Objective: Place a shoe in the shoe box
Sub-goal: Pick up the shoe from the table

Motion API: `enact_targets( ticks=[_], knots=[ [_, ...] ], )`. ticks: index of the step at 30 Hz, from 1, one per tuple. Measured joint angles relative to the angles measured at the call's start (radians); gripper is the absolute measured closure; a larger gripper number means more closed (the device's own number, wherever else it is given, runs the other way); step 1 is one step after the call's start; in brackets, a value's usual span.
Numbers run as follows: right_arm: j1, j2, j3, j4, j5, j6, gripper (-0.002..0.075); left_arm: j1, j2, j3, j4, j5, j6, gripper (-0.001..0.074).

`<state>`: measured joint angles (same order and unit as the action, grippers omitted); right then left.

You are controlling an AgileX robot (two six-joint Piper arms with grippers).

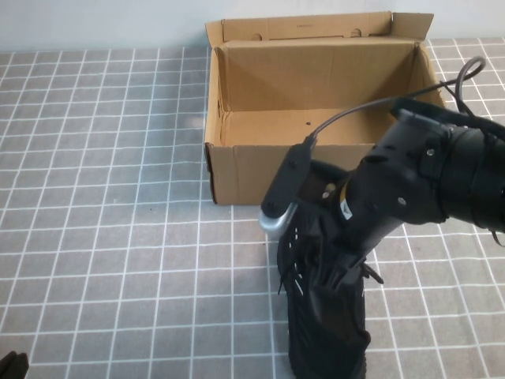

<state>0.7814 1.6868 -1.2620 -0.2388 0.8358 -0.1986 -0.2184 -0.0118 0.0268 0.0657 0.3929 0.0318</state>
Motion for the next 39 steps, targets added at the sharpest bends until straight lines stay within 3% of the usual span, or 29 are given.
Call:
enact_targets(
  ticks=[8,18,32,39],
  knots=[
    [0.000,0.000,-0.024,-0.119,0.101,0.154,0.0226,0.000,0.000,0.000,0.000,0.000,0.000,0.0735],
    [0.000,-0.016,-0.072,0.024,0.167,0.163,0.0227,0.000,0.000,0.000,0.000,0.000,0.000,0.0735],
    [0.000,0.032,-0.072,-0.011,0.175,-0.009,0.0228,0.000,0.000,0.000,0.000,0.000,0.000,0.0735],
    [0.000,0.036,-0.072,-0.052,0.175,-0.016,0.0338,0.000,0.000,0.000,0.000,0.000,0.000,0.0735]
  ],
)
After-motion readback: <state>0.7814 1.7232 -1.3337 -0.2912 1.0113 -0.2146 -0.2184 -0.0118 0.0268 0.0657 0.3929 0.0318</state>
